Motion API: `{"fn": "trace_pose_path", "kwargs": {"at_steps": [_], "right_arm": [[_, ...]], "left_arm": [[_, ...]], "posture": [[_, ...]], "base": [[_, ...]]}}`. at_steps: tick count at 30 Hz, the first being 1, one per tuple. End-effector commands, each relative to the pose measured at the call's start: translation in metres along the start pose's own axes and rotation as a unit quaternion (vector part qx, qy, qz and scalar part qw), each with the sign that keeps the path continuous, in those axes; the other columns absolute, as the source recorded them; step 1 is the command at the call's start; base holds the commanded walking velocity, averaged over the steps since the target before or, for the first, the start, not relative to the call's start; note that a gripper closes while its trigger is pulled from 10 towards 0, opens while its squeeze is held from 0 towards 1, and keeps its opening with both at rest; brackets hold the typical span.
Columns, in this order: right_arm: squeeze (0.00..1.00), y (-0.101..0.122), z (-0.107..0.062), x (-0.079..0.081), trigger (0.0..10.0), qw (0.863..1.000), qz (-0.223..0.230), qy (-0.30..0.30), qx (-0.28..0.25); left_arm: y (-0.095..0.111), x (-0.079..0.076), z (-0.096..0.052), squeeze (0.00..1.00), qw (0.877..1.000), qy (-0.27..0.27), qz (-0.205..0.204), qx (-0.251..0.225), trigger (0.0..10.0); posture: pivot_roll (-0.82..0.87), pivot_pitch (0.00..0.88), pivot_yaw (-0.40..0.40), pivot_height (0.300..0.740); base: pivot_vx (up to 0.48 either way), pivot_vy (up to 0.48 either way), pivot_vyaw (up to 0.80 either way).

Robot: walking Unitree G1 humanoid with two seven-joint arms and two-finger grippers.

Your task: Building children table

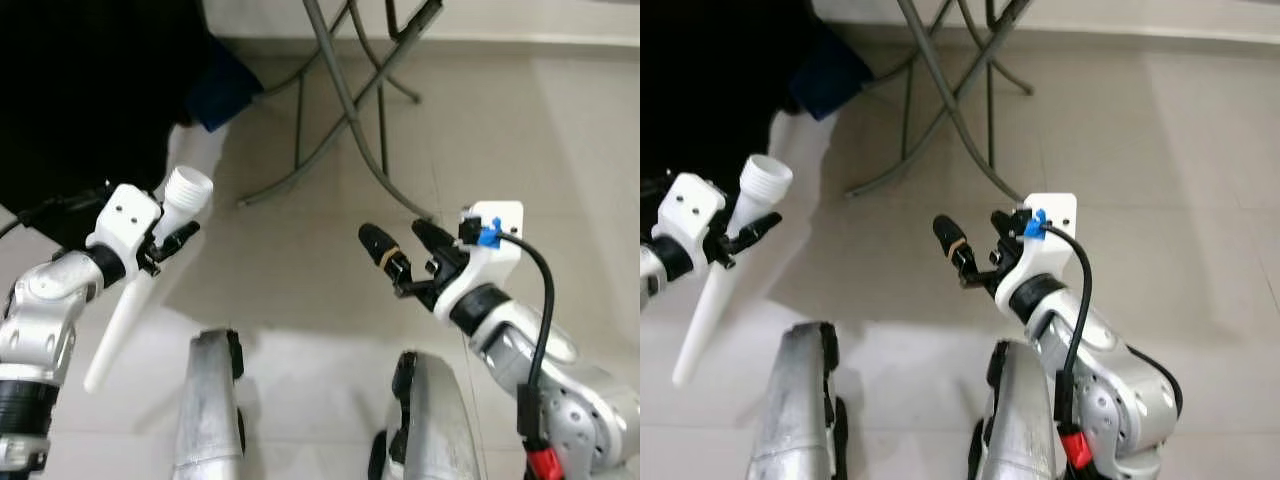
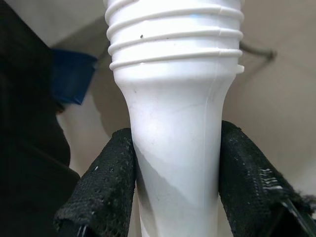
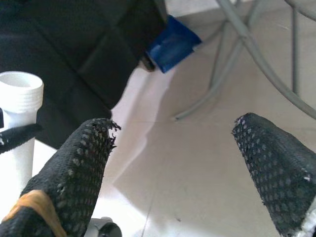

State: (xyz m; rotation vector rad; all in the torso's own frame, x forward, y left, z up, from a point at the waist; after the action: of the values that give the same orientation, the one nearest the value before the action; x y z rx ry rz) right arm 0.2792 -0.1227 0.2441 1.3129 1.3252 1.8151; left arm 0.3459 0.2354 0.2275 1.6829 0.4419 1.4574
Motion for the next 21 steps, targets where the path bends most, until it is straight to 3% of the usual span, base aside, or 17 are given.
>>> {"fn": "trace_pose_path", "kwargs": {"at_steps": [1,2,3,11,17,21], "right_arm": [[0.00,-0.006,-0.001,0.000,10.0,1.000,-0.002,0.003,0.006],[0.00,-0.006,-0.001,0.000,10.0,1.000,-0.004,0.004,0.005],[0.00,-0.005,0.000,0.000,10.0,1.000,-0.005,0.007,0.003],[0.00,-0.004,0.005,0.000,10.0,1.000,-0.012,0.017,-0.007],[0.00,-0.007,0.005,-0.001,10.0,1.000,-0.015,0.023,-0.006],[0.00,-0.010,0.008,0.002,10.0,0.999,-0.013,0.037,-0.002]], "left_arm": [[0.001,0.001,-0.005,0.00,1.000,0.013,-0.016,-0.005,8.9],[0.003,0.003,-0.005,0.00,1.000,0.019,-0.019,-0.009,8.9],[0.007,0.007,-0.004,0.00,0.999,0.032,-0.021,-0.017,10.0],[0.020,0.032,-0.003,0.00,0.992,0.115,-0.025,-0.043,10.0],[0.019,0.051,-0.009,0.00,0.982,0.178,-0.055,-0.033,10.0],[0.019,0.054,-0.009,0.00,0.978,0.193,-0.073,-0.035,10.0]], "posture": [[0.05,0.231,-0.017,0.570],[0.05,0.231,-0.017,0.575],[0.05,0.209,-0.020,0.580],[0.05,0.161,-0.022,0.615],[0.05,0.121,-0.032,0.640],[0.06,0.098,-0.041,0.655]], "base": [[0.000,0.000,0.00],[0.000,0.000,0.00],[0.000,0.000,0.00],[0.000,0.000,0.00],[0.000,0.000,0.00],[0.000,0.000,0.00]]}}
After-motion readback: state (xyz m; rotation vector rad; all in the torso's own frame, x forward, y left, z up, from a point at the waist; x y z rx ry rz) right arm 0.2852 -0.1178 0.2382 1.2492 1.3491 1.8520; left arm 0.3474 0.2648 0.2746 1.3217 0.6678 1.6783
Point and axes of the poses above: a point about 5 cm out from each wrist's last joint towards the gripper, its own z axis pointing out of the wrist towards the gripper, its own y axis along the axis of the wrist's last joint, x = y × z, the point moved 3 cm from there along z, pointing out of the wrist towards the gripper, and after that the axes turned 12 degrees about z, right-handed, at the moved point
